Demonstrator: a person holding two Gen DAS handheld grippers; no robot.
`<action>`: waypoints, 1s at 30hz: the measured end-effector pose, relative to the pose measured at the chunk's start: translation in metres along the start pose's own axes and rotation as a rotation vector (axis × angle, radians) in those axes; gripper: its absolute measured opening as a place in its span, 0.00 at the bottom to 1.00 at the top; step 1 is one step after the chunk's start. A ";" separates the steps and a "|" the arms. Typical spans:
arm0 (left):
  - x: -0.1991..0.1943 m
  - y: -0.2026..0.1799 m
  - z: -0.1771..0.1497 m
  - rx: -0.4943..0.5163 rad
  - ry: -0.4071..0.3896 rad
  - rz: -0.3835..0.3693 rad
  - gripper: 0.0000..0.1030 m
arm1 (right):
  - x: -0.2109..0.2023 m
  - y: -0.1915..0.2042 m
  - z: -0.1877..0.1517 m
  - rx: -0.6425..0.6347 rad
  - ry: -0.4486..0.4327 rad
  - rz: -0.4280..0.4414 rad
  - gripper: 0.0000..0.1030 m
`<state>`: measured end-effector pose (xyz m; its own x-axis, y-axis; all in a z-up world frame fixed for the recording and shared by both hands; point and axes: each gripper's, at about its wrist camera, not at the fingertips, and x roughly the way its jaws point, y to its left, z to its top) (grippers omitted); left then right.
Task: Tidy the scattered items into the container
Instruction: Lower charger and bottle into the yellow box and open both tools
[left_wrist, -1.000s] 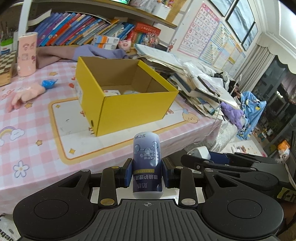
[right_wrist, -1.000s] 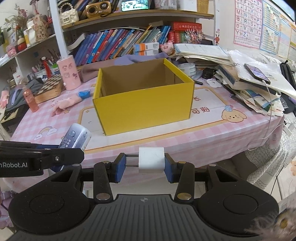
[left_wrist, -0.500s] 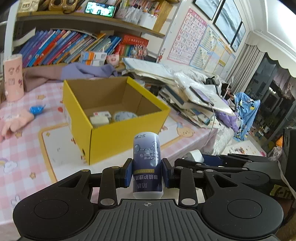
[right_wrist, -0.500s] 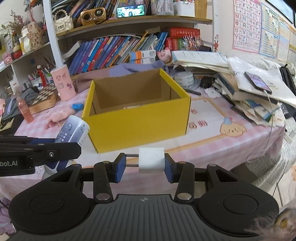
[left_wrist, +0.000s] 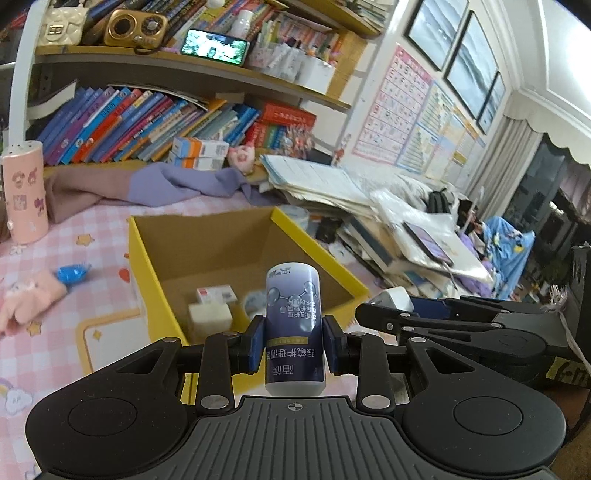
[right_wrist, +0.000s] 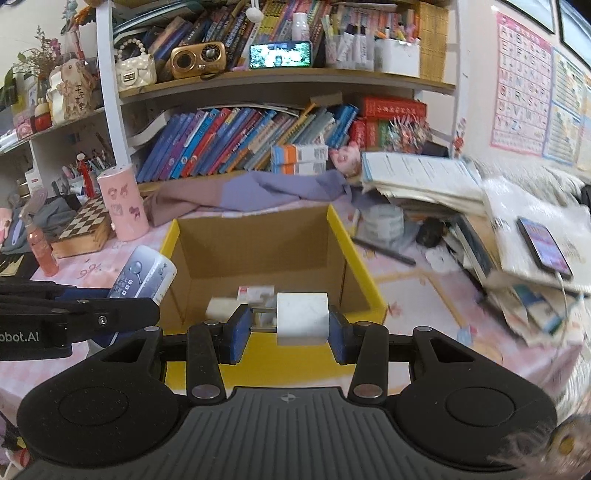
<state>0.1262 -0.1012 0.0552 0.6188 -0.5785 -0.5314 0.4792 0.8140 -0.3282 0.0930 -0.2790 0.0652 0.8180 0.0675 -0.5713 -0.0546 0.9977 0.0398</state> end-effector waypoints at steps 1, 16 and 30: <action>0.005 0.000 0.004 -0.003 -0.005 0.011 0.30 | 0.006 -0.003 0.004 -0.007 -0.001 0.007 0.40; 0.094 0.021 0.032 -0.042 0.056 0.222 0.30 | 0.120 -0.023 0.036 -0.158 0.117 0.134 0.40; 0.146 0.032 0.031 -0.074 0.173 0.311 0.30 | 0.175 -0.027 0.035 -0.276 0.219 0.192 0.40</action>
<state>0.2508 -0.1612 -0.0085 0.6107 -0.2909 -0.7365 0.2349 0.9548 -0.1824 0.2573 -0.2937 -0.0069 0.6383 0.2214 -0.7372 -0.3705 0.9279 -0.0421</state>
